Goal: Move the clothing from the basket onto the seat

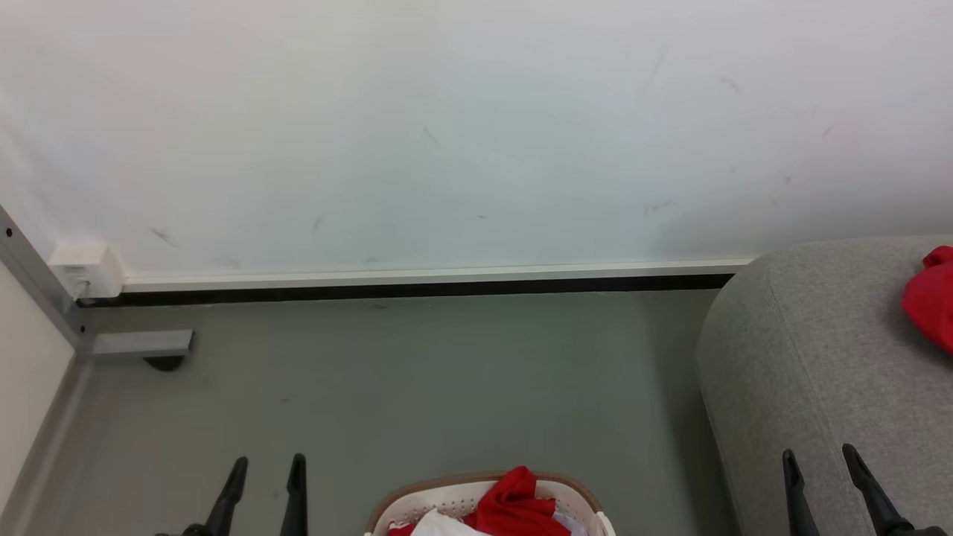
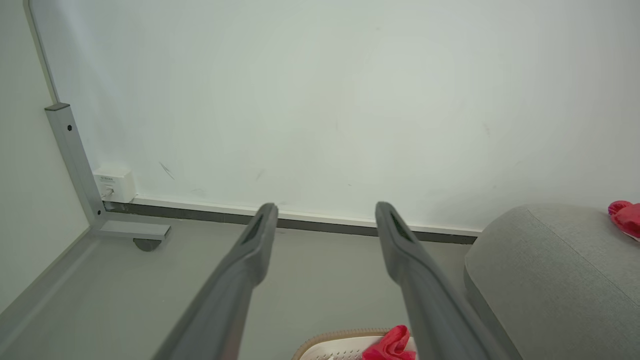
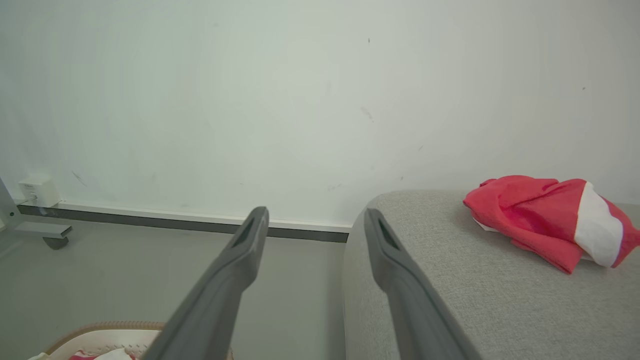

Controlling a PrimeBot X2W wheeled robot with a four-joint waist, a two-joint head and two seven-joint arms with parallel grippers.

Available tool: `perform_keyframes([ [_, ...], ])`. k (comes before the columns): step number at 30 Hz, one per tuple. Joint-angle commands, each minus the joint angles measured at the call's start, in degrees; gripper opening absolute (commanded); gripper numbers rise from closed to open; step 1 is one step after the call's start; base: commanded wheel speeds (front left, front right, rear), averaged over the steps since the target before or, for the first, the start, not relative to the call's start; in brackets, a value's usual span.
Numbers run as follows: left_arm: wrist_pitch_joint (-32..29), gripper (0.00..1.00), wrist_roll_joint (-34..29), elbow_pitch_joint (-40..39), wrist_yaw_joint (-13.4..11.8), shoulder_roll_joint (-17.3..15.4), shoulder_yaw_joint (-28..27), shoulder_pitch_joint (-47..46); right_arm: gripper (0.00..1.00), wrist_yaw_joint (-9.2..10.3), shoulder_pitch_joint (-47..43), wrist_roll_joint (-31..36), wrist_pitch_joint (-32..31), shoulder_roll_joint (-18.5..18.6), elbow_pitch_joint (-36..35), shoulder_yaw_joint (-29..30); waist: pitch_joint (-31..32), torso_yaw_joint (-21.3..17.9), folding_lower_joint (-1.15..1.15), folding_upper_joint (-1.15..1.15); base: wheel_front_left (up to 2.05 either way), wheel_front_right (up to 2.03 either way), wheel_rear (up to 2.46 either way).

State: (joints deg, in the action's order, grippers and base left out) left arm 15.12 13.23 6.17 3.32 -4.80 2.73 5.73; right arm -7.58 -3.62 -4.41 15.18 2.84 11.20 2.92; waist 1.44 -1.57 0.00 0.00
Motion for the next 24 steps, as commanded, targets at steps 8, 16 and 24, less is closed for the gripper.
perform_keyframes([
  [8,0.05,1.00,-3.28,0.76,2.28,0.83,1.01,-2.66,1.00,0.16,1.65,0.65,-0.05,0.11,-1.28,1.43,-2.65,-0.61,0.00,0.00,0.00,0.00,0.00],
  [16,-1.53,1.00,-8.07,6.88,4.08,-2.89,13.37,-13.74,1.00,0.16,6.42,0.73,-0.05,0.10,-4.79,2.46,-12.79,-1.81,0.00,0.00,0.00,0.00,0.00],
  [24,-10.81,1.00,-7.76,16.28,4.11,-9.21,34.22,-28.29,1.00,0.15,12.72,-0.55,-0.05,0.08,-8.76,1.09,-23.32,-5.54,0.00,0.00,0.00,0.00,0.00],
])
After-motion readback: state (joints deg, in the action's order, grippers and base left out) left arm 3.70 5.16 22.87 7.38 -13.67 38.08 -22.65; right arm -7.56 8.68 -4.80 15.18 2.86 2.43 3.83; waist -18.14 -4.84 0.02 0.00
